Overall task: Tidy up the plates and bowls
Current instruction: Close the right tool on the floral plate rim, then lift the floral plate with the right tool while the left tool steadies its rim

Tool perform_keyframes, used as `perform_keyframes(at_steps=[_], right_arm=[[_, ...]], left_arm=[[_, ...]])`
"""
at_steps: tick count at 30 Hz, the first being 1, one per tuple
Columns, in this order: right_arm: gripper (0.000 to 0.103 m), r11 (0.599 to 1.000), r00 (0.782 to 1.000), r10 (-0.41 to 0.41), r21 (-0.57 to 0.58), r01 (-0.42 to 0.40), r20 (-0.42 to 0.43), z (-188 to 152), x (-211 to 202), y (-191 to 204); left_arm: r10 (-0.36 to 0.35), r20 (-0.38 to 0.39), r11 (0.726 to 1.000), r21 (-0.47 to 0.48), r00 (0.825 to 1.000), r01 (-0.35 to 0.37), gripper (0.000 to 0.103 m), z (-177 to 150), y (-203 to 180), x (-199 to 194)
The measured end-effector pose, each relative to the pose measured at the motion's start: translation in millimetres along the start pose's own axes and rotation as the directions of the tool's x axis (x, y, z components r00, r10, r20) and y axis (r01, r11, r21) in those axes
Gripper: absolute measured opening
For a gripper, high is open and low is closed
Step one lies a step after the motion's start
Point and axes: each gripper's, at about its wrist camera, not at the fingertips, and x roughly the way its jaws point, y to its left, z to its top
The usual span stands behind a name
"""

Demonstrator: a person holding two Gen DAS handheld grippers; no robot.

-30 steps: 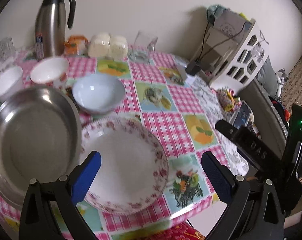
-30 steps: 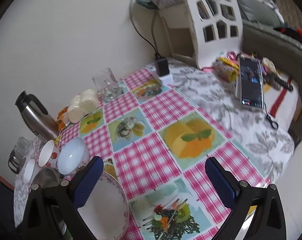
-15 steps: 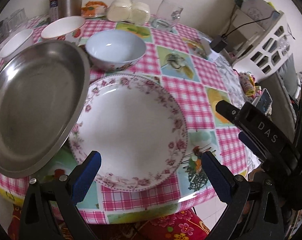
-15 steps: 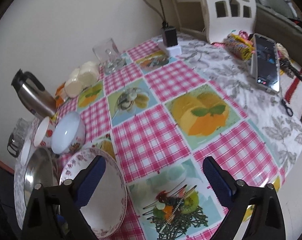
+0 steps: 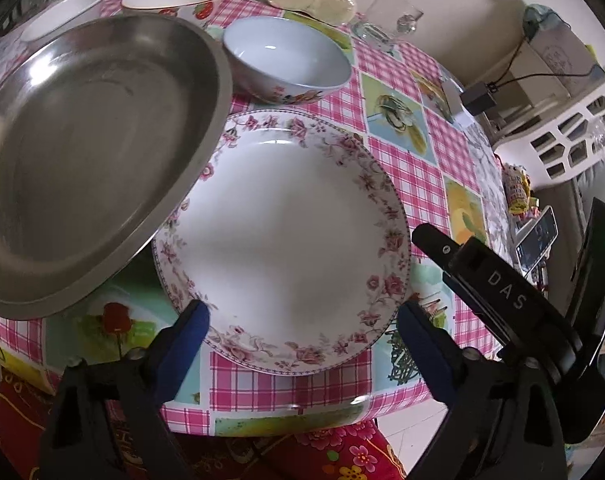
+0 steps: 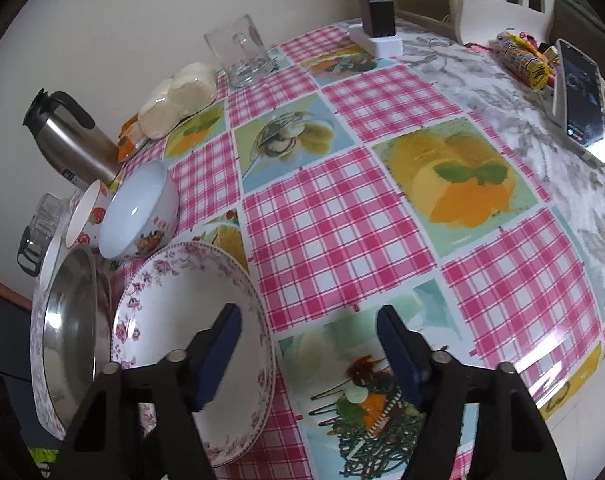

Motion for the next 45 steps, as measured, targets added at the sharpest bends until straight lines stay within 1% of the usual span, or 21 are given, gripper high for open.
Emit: perform_keyframes(at_steps=[2, 4, 10, 12, 14, 16, 23, 27, 30, 32, 37, 42, 43, 44, 45], right_arm=[[0.056, 1.000, 1.000, 0.002, -0.003, -0.002, -0.007, 0, 2, 1], [0.055, 1.000, 1.000, 0.016, -0.002, -0.016, -0.017, -1, 4, 2], [0.032, 0.999, 0.998, 0.044, -0.016, -0.044, -0.047, -3, 11, 7], [0.028, 0.998, 0.997, 0.058, -0.015, -0.059, -0.055, -4, 12, 8], [0.020, 0.998, 0.996, 0.063, -0.020, -0.064, -0.057, -4, 13, 9], [0.018, 0.998, 0.996, 0.062, -0.029, -0.064, -0.061, -5, 13, 12], [0.018, 0.999, 0.998, 0.033, -0.039, -0.035, -0.061, -3, 15, 12], [0.018, 0.997, 0.998, -0.047, -0.063, 0.045, -0.036, -3, 10, 10], [0.018, 0.997, 0.997, -0.070, -0.036, 0.069, -0.031, -2, 8, 1], [0.018, 0.997, 0.996, -0.081, -0.013, 0.081, -0.030, -1, 6, -6], [0.018, 0.993, 0.994, -0.108, 0.033, 0.110, -0.035, 0, 5, -20], [0.018, 0.993, 0.995, -0.094, 0.062, 0.096, -0.036, 0, 4, -26], [0.018, 0.993, 0.995, -0.093, 0.063, 0.095, -0.036, 0, 5, -26], [0.018, 0.993, 0.995, -0.093, 0.063, 0.095, -0.035, 0, 5, -26], [0.018, 0.994, 0.995, -0.092, 0.063, 0.094, -0.036, 0, 5, -26]], left_arm=[[0.002, 0.003, 1.000, -0.009, 1.000, -0.002, 0.089, 0, 2, 0], [0.001, 0.006, 1.000, -0.019, 1.000, -0.001, 0.089, 1, 3, -1], [0.012, 0.021, 0.999, -0.030, 1.000, -0.012, 0.088, 2, 5, -5], [0.015, 0.023, 0.999, -0.033, 1.000, -0.014, 0.087, 2, 7, -6], [0.025, 0.027, 0.999, -0.038, 0.999, -0.024, 0.086, 2, 8, -8], [0.027, 0.030, 0.999, -0.042, 0.999, -0.026, 0.086, 2, 9, -9], [0.022, 0.028, 0.999, -0.030, 0.999, -0.021, 0.086, 2, 6, -10], [0.023, 0.013, 0.999, -0.039, 1.000, -0.022, 0.086, 1, 9, -7], [0.020, 0.002, 0.999, -0.039, 1.000, -0.020, 0.086, 1, 9, -4], [0.017, -0.007, 0.999, -0.036, 1.000, -0.017, 0.077, 1, 9, -1], [0.030, -0.027, 0.999, -0.033, 0.999, -0.031, 0.076, 2, 9, 8], [0.028, -0.021, 1.000, -0.013, 0.999, -0.028, 0.075, 6, 3, 13], [0.027, -0.020, 1.000, -0.011, 0.999, -0.027, 0.069, 7, 2, 14], [0.024, -0.021, 1.000, -0.007, 0.999, -0.024, 0.059, 8, 2, 16], [0.016, -0.025, 1.000, -0.005, 1.000, -0.016, 0.056, 9, 1, 18]])
